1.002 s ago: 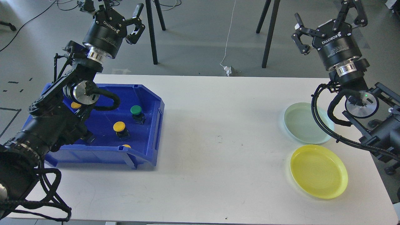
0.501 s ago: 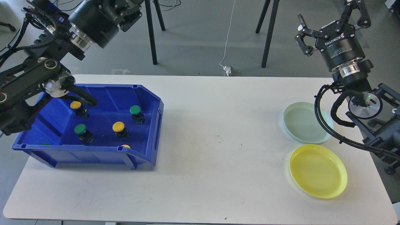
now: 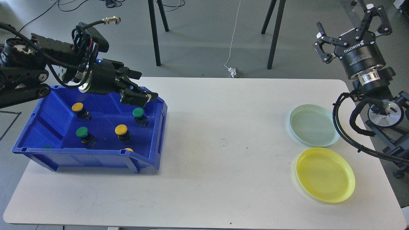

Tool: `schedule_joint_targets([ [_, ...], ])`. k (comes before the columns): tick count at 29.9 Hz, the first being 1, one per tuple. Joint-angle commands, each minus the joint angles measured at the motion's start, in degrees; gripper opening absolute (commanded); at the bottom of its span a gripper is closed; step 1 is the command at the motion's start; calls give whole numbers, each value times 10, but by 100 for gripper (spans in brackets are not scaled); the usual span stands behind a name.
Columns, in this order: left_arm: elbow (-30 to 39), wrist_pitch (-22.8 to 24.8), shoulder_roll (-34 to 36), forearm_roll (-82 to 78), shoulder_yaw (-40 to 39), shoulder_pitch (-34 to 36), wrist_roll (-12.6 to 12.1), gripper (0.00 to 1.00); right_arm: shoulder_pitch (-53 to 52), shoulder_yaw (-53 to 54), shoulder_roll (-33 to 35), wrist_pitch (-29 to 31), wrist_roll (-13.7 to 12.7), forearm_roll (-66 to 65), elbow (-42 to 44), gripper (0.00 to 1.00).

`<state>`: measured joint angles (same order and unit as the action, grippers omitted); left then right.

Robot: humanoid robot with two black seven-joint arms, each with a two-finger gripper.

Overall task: Pass button and place on color plate
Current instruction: 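Move the left gripper down into the blue bin toward a yellow-topped button, then grasp the yellow-topped button with the left gripper and lift it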

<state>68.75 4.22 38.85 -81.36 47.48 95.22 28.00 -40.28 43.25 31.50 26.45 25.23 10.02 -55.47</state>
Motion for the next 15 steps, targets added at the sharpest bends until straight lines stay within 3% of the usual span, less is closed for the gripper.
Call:
schedule_joint_targets([
  [1,-33,-2,-18,-16,24,-56,0,100,6,0,1,0,0,0,5,100],
  [7,-127,-17,-47,-23,18,-137,0,100,10,-2,0,0,0,0,13,100],
  [15,-155,-17,-57,-22,18,-151,0,100,13,-1,1,0,0,0,13,100],
])
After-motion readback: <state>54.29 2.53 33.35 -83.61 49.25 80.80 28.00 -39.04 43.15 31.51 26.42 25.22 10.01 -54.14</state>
